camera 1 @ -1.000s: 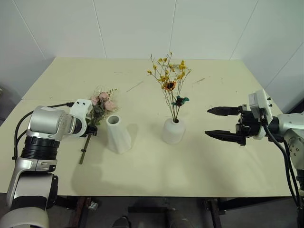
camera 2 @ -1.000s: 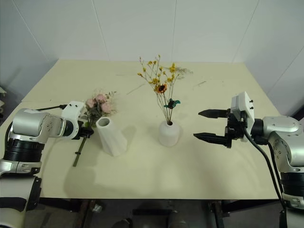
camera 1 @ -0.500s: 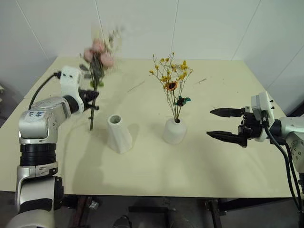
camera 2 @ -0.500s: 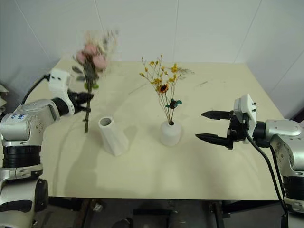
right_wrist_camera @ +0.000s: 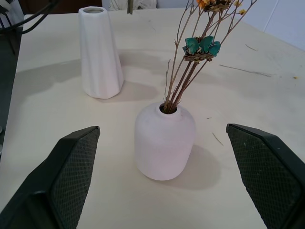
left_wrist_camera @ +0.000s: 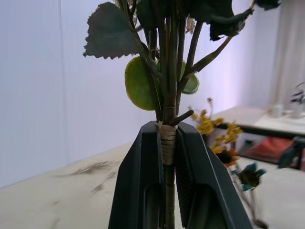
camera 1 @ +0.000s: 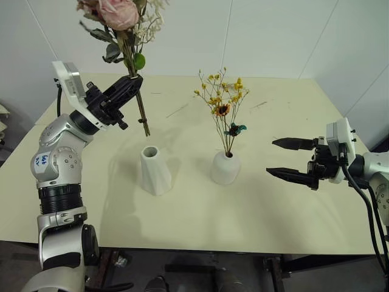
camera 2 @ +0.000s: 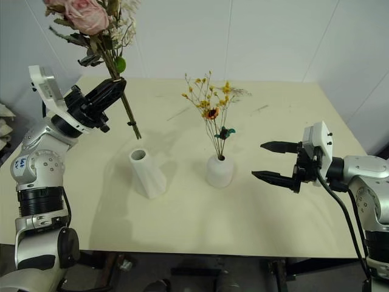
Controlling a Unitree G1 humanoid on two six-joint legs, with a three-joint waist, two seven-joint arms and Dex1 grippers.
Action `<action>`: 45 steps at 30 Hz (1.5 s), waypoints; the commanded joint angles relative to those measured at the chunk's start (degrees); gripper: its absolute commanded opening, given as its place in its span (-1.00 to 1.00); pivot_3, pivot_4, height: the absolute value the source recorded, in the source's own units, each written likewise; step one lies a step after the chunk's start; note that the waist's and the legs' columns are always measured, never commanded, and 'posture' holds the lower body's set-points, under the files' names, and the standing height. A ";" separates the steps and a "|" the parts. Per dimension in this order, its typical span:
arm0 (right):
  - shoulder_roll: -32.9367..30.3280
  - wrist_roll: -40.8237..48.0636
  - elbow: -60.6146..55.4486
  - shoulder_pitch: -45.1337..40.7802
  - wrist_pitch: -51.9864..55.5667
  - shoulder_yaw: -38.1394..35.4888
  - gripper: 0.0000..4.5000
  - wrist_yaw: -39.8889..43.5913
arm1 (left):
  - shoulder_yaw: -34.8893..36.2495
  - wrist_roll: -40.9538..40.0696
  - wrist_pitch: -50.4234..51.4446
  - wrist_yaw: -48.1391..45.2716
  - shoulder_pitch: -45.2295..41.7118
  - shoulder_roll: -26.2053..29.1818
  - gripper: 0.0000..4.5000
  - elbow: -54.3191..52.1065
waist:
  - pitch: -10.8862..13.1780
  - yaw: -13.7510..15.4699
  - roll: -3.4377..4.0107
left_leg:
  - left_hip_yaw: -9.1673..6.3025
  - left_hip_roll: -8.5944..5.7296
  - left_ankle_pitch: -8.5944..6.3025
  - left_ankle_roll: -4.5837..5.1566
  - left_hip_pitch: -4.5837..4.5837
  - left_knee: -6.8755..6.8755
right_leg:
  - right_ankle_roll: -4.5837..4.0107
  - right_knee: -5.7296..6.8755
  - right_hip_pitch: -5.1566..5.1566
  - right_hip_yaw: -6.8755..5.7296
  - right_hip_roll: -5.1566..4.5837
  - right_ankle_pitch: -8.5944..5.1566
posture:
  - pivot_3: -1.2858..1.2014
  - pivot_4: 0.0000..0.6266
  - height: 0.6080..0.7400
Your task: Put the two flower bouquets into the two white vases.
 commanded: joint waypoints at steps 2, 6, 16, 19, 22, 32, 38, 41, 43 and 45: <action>-0.55 1.59 -2.14 0.34 -0.55 -2.45 1.00 -0.11 | 3.00 -6.13 1.16 -1.93 -1.69 0.41 -0.97 -1.13 | 0.00 0.04 0.00 | -0.01 0.00 0.00 0.00 0.00 0.00 | 0.00 0.00 0.00 -0.01 0.00 0.00 | 0.03 -0.52 1.00; -0.40 3.03 -2.70 0.29 -0.16 -2.67 1.00 0.59 | 3.74 -9.10 2.24 -2.60 -1.49 0.10 -0.97 -1.47 | 0.00 0.10 0.00 | -0.02 0.00 0.00 0.00 0.00 0.01 | 0.00 0.00 0.01 -0.01 0.00 0.00 | 0.03 -0.52 1.00; -1.02 8.00 -1.14 -2.20 -1.11 -2.71 1.00 8.88 | 3.64 -16.44 9.44 -2.63 -0.32 0.71 -0.97 -3.67 | 0.00 0.05 0.00 | -0.04 0.00 0.00 0.00 0.02 0.03 | 0.01 0.01 0.03 -0.02 0.00 0.00 | 0.03 -0.52 1.00; -0.67 8.98 -0.90 -3.28 -0.92 -2.54 1.00 10.68 | 3.49 -17.21 11.21 -2.72 -0.07 1.02 -0.97 -4.14 | 0.00 0.04 0.00 | -0.04 0.00 0.00 0.00 0.03 0.05 | 0.01 0.01 0.05 -0.02 0.01 0.01 | 0.03 -0.52 1.00; 0.38 10.25 -0.39 -5.10 -0.39 -2.47 1.00 11.16 | 3.36 -17.75 12.69 -2.94 -0.01 1.28 -0.97 -4.32 | 0.00 0.06 0.00 | -0.05 0.00 0.00 0.00 0.02 0.05 | 0.01 0.00 0.06 -0.03 0.01 0.00 | 0.03 -0.52 1.00; 1.19 8.07 0.73 -5.71 -1.31 -0.02 1.00 11.29 | 1.59 -17.13 16.65 -4.55 1.25 3.30 -0.97 -5.40 | 0.00 0.08 0.00 | -0.07 0.01 0.00 0.00 0.03 0.05 | 0.00 -0.02 0.06 -0.05 0.01 0.00 | 0.03 -0.52 1.00; 1.06 7.29 -0.03 -4.11 -1.56 -0.12 1.00 10.30 | 2.25 -16.96 16.14 -4.05 1.53 4.47 -0.97 -6.02 | 0.00 0.07 0.00 | -0.07 0.01 0.00 0.00 0.02 0.05 | 0.00 -0.02 0.06 -0.04 0.01 0.00 | 0.03 -0.52 1.00; 1.08 7.16 -0.27 -3.75 -1.56 -0.25 1.00 9.94 | 1.40 -16.27 16.73 -4.54 1.99 5.96 -0.97 -6.80 | 0.00 -0.03 0.00 | -0.07 0.01 0.00 0.00 0.03 0.05 | 0.00 -0.02 0.06 -0.04 0.01 0.00 | 0.03 -0.52 1.00; 1.11 6.97 -0.32 -3.55 -1.74 -0.19 1.00 9.76 | 1.61 -16.20 16.35 -4.26 1.86 6.36 -0.97 -6.72 | 0.00 0.06 0.00 | -0.07 0.01 0.00 0.00 0.02 0.04 | 0.00 -0.04 0.06 -0.04 0.01 0.00 | 0.03 -0.52 1.00; 1.09 6.81 -0.42 -3.26 -1.89 -0.16 1.00 9.69 | 1.52 -15.65 15.97 -4.37 2.05 6.91 -0.97 -6.75 | 0.00 0.12 0.00 | -0.06 0.01 0.00 0.00 0.03 0.04 | 0.00 -0.04 0.07 -0.04 0.01 0.00 | 0.03 -0.52 1.00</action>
